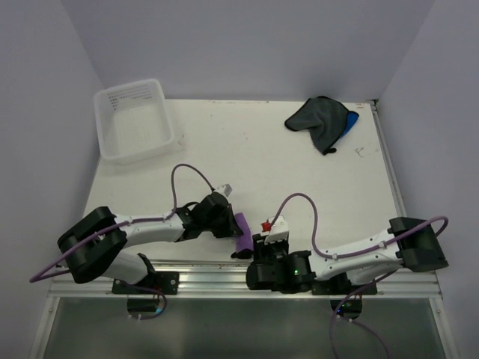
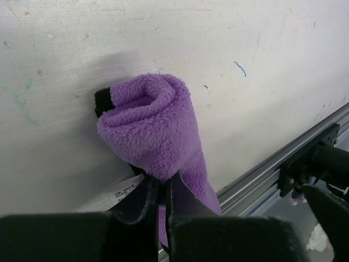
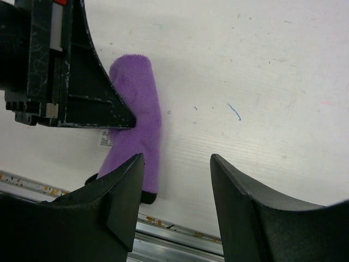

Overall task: Roll the towels
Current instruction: Roll the towel, then place the rolled towel into the container

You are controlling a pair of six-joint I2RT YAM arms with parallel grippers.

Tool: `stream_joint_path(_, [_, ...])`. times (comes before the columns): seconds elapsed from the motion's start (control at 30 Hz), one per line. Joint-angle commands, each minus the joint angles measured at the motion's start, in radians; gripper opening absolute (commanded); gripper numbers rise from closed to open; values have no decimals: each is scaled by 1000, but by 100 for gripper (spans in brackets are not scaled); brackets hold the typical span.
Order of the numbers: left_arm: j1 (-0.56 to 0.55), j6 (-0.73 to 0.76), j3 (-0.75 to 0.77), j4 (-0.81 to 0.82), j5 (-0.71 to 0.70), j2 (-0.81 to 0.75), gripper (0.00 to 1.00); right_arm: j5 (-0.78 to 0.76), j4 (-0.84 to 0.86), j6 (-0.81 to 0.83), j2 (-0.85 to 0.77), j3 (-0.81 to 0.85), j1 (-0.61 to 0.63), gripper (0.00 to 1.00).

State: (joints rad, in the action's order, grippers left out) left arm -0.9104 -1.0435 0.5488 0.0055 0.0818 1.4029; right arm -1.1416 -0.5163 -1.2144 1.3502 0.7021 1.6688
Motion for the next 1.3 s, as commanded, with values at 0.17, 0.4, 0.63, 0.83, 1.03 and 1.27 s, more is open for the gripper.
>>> stream_joint_path(0.17, [25,164,-49,-101,-71,1,0,-60,-28,-16,-224,-73,3,56])
stream_joint_path(0.4, [88,192,-4,-136,-14,-38,0,-61,-40,-8,-307,-102,3,56])
stream_joint_path(0.63, [148,286,94,-245,-16,-30,0,-72,-47,3,-351,-119,2,56])
stream_joint_path(0.83, [254,361,129,-291,-5,-36,0,-79,-41,36,-407,-138,0,56])
stream_joint_path(1.03, [311,434,233,-377,-19,-16,0,-79,-45,52,-444,-148,2,56])
stream_joint_path(1.27, [403,514,318,-452,-25,-22,0,-93,-60,58,-468,-150,0,56])
